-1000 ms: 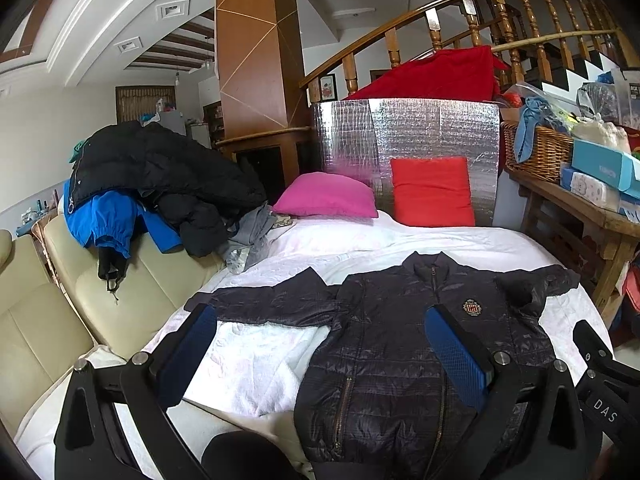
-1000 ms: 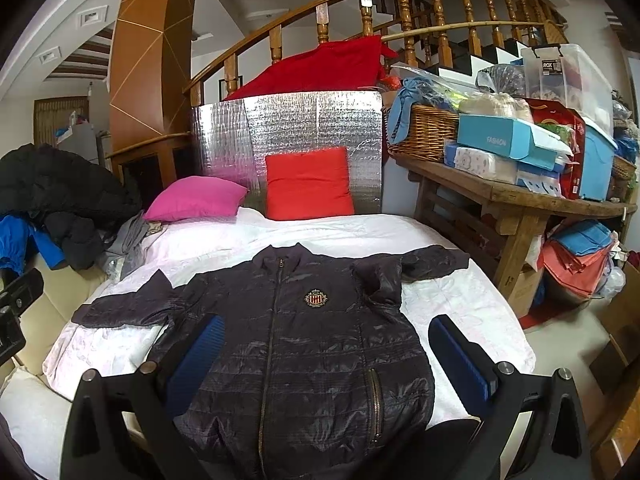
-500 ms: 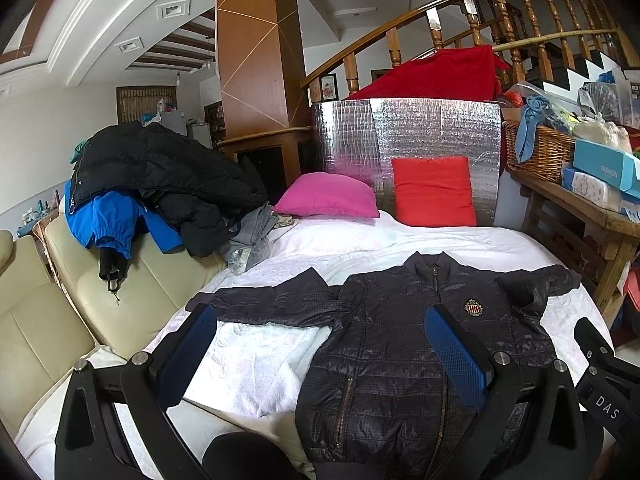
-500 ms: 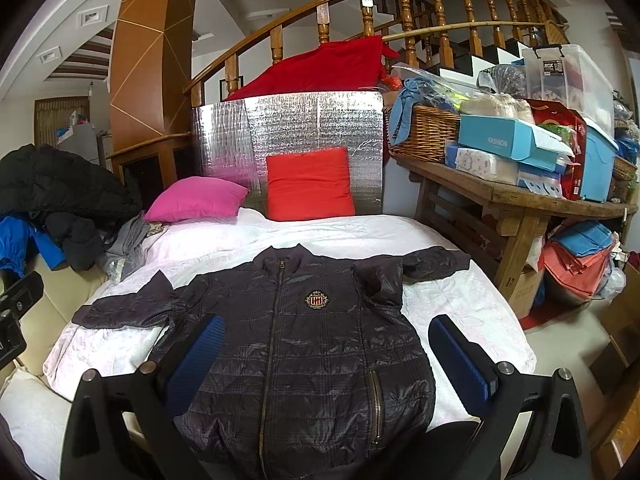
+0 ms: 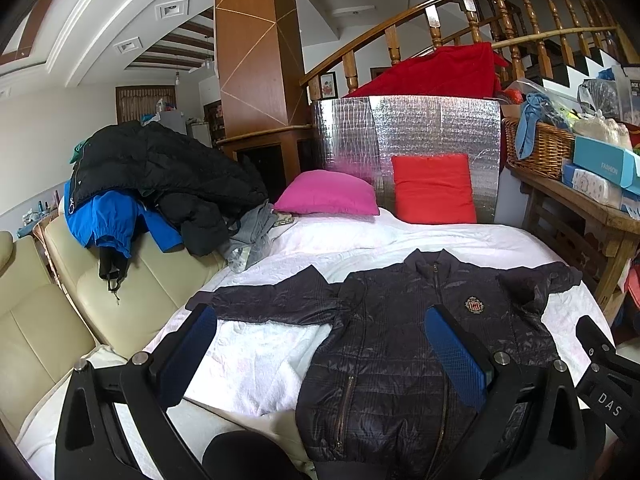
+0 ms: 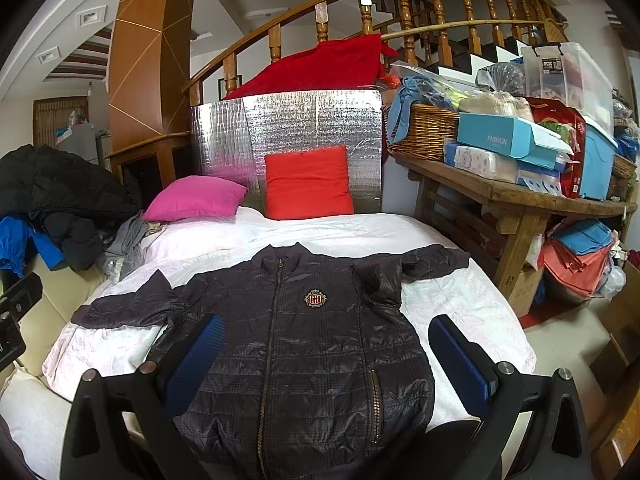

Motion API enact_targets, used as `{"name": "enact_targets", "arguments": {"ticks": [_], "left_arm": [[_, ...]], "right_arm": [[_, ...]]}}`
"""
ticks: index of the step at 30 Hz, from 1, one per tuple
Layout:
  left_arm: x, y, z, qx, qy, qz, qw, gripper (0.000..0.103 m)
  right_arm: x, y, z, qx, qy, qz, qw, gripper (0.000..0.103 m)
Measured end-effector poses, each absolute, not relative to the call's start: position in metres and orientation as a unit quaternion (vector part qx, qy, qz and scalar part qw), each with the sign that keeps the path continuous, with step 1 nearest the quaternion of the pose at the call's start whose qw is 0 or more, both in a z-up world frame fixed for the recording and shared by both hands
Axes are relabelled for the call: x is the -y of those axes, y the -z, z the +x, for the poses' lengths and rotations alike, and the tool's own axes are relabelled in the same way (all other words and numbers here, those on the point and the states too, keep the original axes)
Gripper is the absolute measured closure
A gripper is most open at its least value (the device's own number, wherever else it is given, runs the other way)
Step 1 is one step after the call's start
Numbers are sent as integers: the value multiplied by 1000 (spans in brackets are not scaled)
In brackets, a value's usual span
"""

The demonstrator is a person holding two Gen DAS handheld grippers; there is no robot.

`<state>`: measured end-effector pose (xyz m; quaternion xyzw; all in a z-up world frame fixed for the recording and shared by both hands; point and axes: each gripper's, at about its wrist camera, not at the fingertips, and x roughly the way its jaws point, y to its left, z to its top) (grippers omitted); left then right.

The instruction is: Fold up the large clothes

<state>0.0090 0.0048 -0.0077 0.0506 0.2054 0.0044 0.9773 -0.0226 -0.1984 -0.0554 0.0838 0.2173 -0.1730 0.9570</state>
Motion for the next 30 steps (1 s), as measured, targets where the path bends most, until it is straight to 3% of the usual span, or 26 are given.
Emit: {"name": "enact_targets", "arguments": {"ticks": [19, 30], "left_arm": [[-1, 18, 21, -222, -3, 56, 973, 0], [14, 45, 86, -262, -16, 66, 963, 0]], "right_arm": [[205, 62, -12, -227, 176, 84, 954, 0], [251, 79, 46, -253, 193, 101, 942, 0]]}}
